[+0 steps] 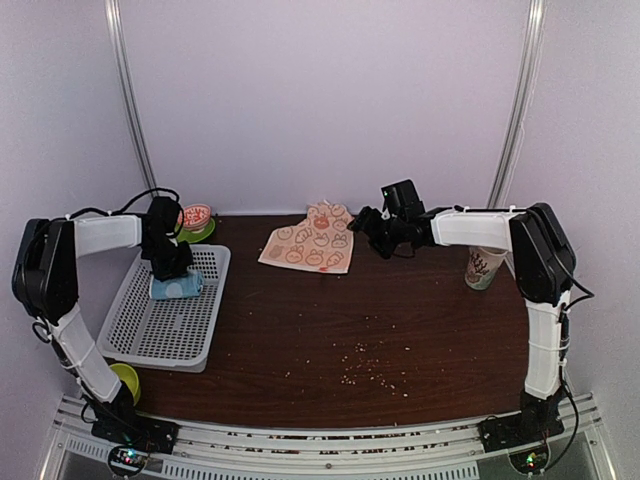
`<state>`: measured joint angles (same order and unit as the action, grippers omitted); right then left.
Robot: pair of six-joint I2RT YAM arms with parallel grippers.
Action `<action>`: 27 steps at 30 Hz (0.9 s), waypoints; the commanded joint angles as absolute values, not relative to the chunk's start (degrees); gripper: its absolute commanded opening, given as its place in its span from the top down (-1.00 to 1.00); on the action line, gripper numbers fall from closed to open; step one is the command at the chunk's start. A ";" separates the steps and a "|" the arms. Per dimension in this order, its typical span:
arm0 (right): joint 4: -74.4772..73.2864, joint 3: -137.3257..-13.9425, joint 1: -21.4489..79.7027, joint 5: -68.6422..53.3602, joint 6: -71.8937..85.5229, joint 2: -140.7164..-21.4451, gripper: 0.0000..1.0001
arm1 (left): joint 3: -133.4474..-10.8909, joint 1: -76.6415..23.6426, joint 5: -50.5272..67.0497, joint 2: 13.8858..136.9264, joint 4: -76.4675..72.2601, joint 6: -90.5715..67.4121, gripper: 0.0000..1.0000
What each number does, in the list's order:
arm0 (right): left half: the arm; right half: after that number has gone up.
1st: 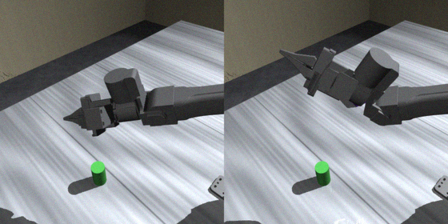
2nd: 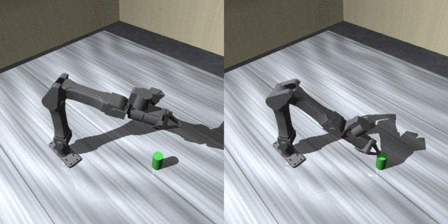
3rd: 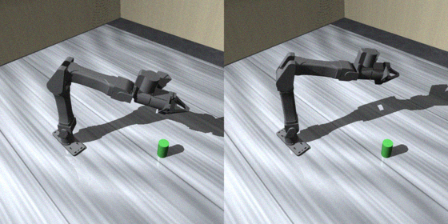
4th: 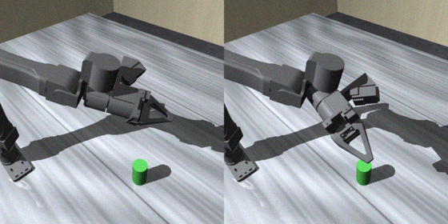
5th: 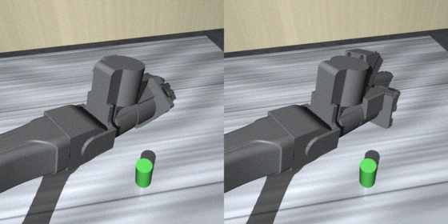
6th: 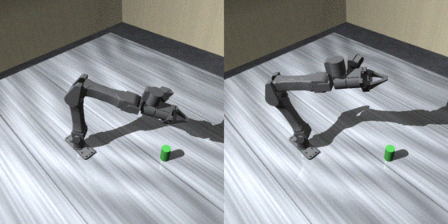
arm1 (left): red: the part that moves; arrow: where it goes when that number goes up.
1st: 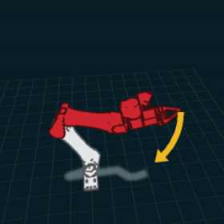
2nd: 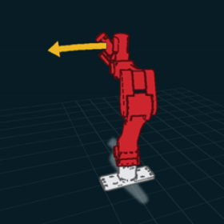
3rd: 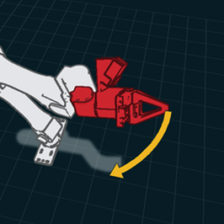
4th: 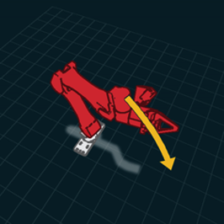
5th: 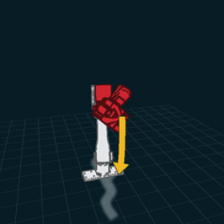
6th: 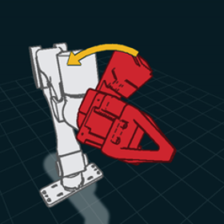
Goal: Roll the towels
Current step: Adjust the towel in the bin.
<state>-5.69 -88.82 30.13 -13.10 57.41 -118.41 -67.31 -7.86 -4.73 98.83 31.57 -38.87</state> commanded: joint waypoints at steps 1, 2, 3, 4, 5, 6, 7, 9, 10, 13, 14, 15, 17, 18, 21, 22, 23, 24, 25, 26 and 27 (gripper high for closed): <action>-4.89 -87.39 30.10 -13.62 57.55 -117.99 -0.62 | -65.67 -7.27 -4.36 95.26 31.55 -38.90 0.99; -4.81 -87.33 30.14 -13.70 57.57 -117.83 -0.62 | -64.68 -7.29 -4.13 93.81 31.62 -39.24 0.96; -4.71 -87.26 30.17 -13.78 57.50 -117.65 -0.62 | -63.76 -7.27 -3.91 92.23 31.68 -39.51 0.91; -4.63 -87.20 30.18 -13.87 57.62 -117.49 -0.62 | -62.81 -7.26 -3.75 90.67 32.00 -39.81 0.85; -4.62 -87.23 30.15 -13.95 57.53 -117.37 -0.62 | -62.07 -7.29 -3.66 89.15 32.40 -40.14 0.80; -4.57 -87.19 30.17 -13.96 57.55 -117.22 -0.62 | -61.26 -7.25 -3.54 87.60 32.81 -40.49 0.73; -4.52 -87.12 30.12 -13.96 57.57 -117.10 -0.62 | -60.45 -7.25 -3.30 86.15 33.07 -41.10 0.68; -4.46 -87.03 30.15 -14.01 57.61 -116.92 -0.62 | -58.60 -7.33 -2.45 83.27 33.25 -42.45 0.60; -4.36 -86.94 30.17 -14.10 57.65 -116.82 -0.63 | -57.73 -7.38 -1.85 82.04 33.28 -43.13 0.58; -4.32 -86.59 30.14 -13.63 57.79 -116.80 -0.64 | -55.82 -7.37 -0.89 78.59 33.51 -44.70 0.56; -4.80 -86.57 30.08 -12.83 57.95 -116.99 -0.64 | -55.13 -7.46 -0.80 77.21 33.56 -44.93 0.55; -5.35 -86.67 29.87 -11.94 58.00 -117.29 -0.64 | -54.57 -7.47 -0.99 75.90 33.69 -45.20 0.55; -6.97 -86.77 29.41 -8.76 58.06 -117.78 -0.65 | -53.54 -7.47 -1.47 72.98 33.90 -45.49 0.54; -7.36 -86.91 29.18 -7.06 58.00 -118.08 -0.64 | -52.92 -7.47 -1.59 71.34 33.66 -45.57 0.54; -10.23 -91.68 28.54 -6.96 57.62 -122.25 -0.58 | -51.43 -7.98 -1.83 66.53 32.78 -45.26 0.54; -11.54 -94.47 28.48 -10.13 57.87 -124.32 -0.55 | -51.26 -8.46 -2.20 65.37 32.64 -44.96 0.54; -13.54 -96.90 28.71 -11.79 58.25 -126.03 -0.52 | -51.31 -9.10 -2.54 64.44 32.55 -44.50 0.54; -14.74 -98.52 29.19 -12.38 58.39 -127.29 -0.51 | -51.51 -10.16 -2.73 63.75 32.46 -44.12 0.54; -15.75 -99.56 29.82 -12.11 58.03 -128.03 -0.50 | -51.83 -11.05 -3.02 63.17 32.29 -43.64 0.55; -17.01 -100.32 30.40 -11.55 57.60 -128.59 -0.50 | -52.23 -12.07 -3.41 62.74 32.26 -43.07 0.55; -18.55 -101.15 31.12 -10.96 57.38 -129.22 -0.49 | -52.63 -13.18 -4.00 62.39 32.26 -42.69 0.55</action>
